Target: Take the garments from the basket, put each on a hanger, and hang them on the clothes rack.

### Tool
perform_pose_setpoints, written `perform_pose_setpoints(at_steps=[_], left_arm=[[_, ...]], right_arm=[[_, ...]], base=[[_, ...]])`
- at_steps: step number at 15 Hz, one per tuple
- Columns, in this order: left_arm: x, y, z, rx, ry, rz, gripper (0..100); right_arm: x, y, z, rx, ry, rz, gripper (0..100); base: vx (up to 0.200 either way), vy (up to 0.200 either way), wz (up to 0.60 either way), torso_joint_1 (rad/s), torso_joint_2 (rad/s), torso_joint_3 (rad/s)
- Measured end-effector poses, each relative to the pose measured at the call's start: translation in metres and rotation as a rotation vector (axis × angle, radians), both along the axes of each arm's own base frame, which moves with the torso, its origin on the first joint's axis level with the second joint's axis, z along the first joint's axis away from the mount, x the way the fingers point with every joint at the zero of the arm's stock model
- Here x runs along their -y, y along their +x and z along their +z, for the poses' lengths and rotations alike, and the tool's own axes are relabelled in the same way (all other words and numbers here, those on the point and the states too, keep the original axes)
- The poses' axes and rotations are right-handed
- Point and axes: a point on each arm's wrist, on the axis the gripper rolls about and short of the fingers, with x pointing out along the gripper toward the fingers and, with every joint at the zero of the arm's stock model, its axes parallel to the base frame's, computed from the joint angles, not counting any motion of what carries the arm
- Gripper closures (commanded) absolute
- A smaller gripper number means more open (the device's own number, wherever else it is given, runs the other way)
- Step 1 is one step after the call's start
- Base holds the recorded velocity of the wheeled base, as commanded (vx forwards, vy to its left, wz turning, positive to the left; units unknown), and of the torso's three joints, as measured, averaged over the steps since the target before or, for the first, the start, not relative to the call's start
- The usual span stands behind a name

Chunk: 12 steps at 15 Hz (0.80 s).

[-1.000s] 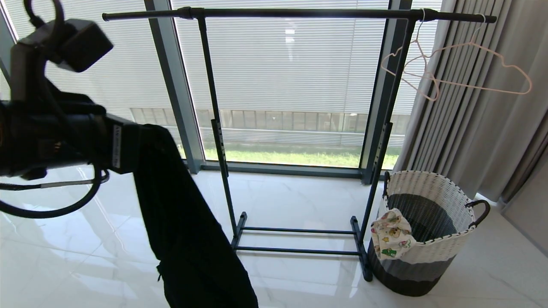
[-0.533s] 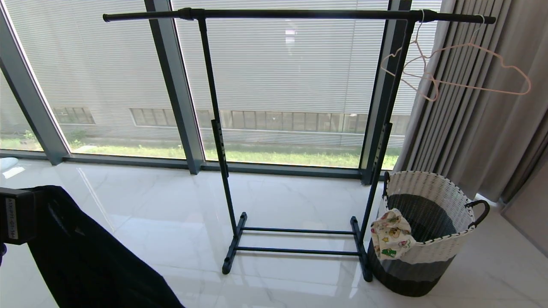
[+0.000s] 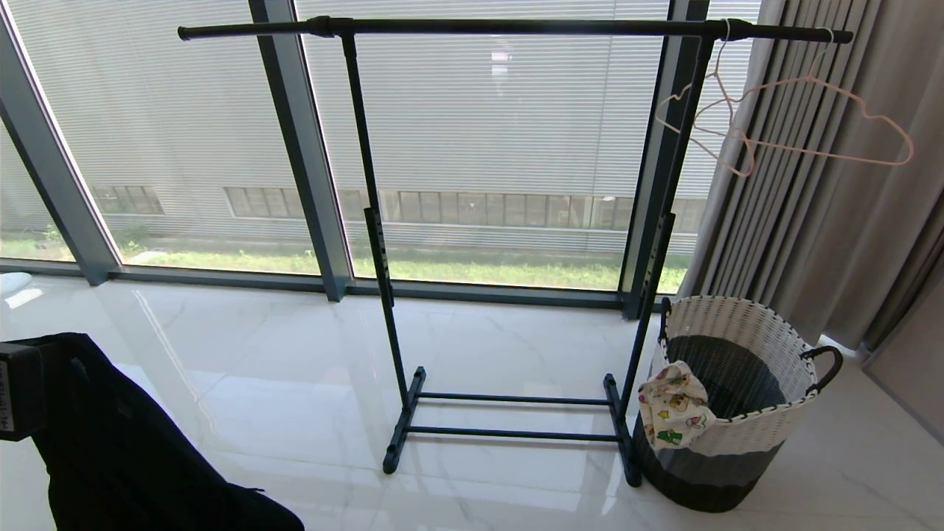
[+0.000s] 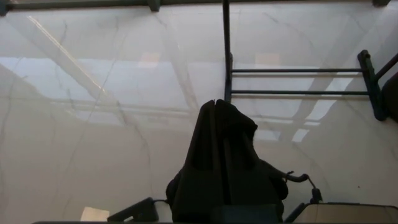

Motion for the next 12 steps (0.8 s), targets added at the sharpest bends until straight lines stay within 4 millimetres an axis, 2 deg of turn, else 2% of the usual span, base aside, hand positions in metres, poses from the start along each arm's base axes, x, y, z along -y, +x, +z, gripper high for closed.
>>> perform_pose_setpoints(at_steps=[3,7,12], left_arm=[[0.0,0.002,-0.006,0.015,0.001,0.001,100],[0.0,0.009,-0.01,0.133,0.01,0.007,100],[-0.003,0.01,-0.036,0.11,0.093,0.105,100]], right_arm=[[0.001,0.0,-0.001,0.0,0.004,-0.033,0],[0.002,0.0,-0.001,-0.002,0.003,-0.038,0],[0.002,0.0,0.0,0.001,0.002,-0.038,0]], base=[[0.0,0.0,0.0,0.139,-0.4,-0.258],[0.0,0.0,0.0,0.177,-0.46,-0.281],[0.0,0.0,0.0,0.2,-0.48,-0.28]])
